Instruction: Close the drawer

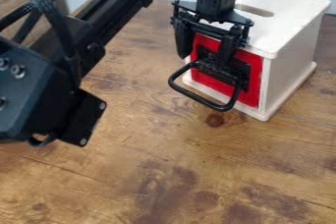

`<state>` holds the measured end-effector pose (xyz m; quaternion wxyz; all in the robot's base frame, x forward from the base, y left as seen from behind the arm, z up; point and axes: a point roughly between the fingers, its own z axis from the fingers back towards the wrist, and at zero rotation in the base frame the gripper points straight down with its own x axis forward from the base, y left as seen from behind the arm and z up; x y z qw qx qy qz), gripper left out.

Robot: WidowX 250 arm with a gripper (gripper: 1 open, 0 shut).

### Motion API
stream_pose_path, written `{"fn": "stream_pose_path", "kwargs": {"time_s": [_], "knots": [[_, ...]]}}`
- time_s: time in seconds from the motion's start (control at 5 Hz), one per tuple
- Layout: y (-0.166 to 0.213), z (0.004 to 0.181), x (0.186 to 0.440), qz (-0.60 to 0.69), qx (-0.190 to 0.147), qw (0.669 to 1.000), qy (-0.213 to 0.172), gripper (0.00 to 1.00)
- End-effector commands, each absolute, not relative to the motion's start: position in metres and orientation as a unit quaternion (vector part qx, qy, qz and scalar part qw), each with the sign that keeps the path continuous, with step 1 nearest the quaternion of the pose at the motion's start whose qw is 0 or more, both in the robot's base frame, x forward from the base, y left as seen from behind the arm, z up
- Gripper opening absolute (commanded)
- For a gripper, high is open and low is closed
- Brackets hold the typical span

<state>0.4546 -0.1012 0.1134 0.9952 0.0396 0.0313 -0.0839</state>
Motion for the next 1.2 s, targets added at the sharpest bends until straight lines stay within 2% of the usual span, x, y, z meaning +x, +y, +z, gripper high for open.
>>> {"fn": "stream_pose_path", "kwargs": {"time_s": [0.0,0.8,1.0], "knots": [[-0.098,0.130,0.462,-0.138,-0.076,0.987,0.027,1.00],[-0.118,0.132,0.432,-0.265,-0.109,0.955,0.080,1.00],[-0.099,0.127,0.429,-0.207,-0.127,0.967,0.074,1.00]]}}
